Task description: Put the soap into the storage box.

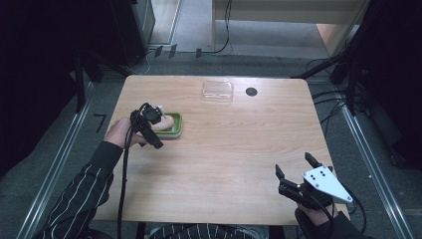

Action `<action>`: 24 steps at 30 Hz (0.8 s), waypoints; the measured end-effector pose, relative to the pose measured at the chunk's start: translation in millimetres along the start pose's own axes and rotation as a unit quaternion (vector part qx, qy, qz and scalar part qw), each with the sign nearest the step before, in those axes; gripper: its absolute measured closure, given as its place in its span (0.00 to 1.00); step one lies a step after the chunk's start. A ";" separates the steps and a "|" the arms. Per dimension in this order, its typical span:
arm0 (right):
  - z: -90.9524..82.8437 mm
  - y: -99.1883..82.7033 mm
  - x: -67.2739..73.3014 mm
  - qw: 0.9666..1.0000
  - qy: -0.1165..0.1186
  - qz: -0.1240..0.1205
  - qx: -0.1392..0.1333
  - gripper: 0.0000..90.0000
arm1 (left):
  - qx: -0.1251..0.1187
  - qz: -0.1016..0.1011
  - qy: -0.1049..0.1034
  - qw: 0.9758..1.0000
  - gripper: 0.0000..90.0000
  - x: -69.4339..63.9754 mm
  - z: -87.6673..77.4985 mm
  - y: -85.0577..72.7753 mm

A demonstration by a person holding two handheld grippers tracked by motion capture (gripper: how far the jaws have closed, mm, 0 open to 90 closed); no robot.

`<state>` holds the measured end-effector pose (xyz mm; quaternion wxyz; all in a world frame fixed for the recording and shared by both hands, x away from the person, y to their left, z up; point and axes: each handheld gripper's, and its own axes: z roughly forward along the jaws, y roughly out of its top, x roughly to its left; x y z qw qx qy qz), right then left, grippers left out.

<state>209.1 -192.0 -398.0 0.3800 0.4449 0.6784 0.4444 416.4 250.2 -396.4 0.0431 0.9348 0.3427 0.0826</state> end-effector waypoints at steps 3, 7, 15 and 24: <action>-0.3 -0.1 0.0 1.000 0.000 0.000 0.001 0.15 | 0.002 0.002 -0.001 1.000 0.00 -7.4 -1.7 -5.2; -0.5 -0.2 -0.2 1.000 0.000 0.000 0.001 0.15 | 0.006 0.008 0.000 1.000 0.00 -14.9 -3.1 -9.9; -0.9 -0.4 0.3 1.000 0.000 -0.002 0.000 0.15 | 0.016 0.031 0.002 0.999 0.00 -39.8 -2.8 -22.2; -1.5 -0.5 0.3 1.000 -0.001 -0.002 0.000 0.15 | 0.024 0.035 -0.011 0.999 0.00 -59.9 3.0 -33.5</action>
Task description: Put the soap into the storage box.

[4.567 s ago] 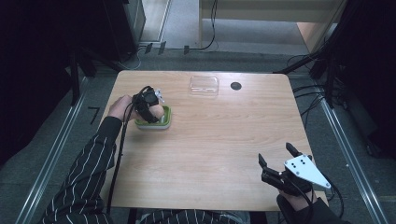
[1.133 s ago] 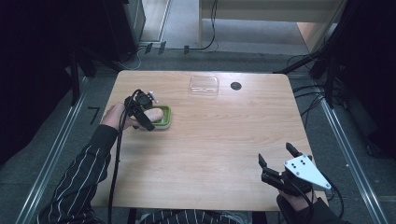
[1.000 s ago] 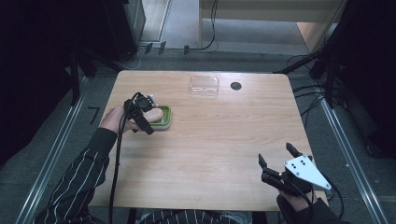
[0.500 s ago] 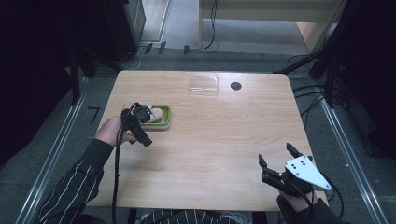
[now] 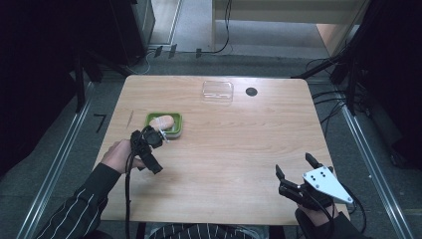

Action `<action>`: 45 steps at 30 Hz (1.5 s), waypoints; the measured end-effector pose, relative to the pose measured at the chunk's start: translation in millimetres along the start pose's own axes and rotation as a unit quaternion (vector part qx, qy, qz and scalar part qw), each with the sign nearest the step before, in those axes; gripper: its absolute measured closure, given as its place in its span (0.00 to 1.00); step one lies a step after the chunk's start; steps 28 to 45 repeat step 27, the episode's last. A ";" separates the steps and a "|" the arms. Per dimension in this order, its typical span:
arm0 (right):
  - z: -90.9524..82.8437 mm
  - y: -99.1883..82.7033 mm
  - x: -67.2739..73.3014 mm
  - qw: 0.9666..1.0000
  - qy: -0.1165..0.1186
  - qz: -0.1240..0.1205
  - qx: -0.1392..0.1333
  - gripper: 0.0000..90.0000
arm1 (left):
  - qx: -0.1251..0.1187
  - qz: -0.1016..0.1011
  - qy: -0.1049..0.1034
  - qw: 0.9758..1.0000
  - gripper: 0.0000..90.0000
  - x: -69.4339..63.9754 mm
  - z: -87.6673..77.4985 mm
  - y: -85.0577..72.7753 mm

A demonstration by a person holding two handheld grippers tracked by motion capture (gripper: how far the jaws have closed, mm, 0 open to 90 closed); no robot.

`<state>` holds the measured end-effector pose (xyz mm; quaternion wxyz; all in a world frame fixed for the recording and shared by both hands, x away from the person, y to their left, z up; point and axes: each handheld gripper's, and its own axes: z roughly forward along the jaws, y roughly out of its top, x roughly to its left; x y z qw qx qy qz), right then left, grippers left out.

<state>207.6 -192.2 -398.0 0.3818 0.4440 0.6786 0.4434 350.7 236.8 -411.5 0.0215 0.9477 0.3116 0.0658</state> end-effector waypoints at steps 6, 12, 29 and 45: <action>-0.3 -0.1 -0.1 1.000 0.000 0.000 -0.001 0.15 | 0.007 -0.003 -0.017 1.000 0.00 -12.4 3.1 -6.5; -0.6 -0.3 -0.2 1.000 -0.001 0.000 -0.002 0.15 | 0.008 0.002 -0.026 1.000 0.00 -23.9 8.3 -14.4; -0.8 -0.6 -0.6 1.000 -0.002 -0.001 -0.003 0.15 | 0.007 0.002 -0.041 0.999 0.00 -38.6 21.1 -30.4; -0.8 -0.6 -0.6 1.000 -0.002 -0.001 -0.003 0.15 | 0.007 0.002 -0.041 0.999 0.00 -38.6 21.1 -30.4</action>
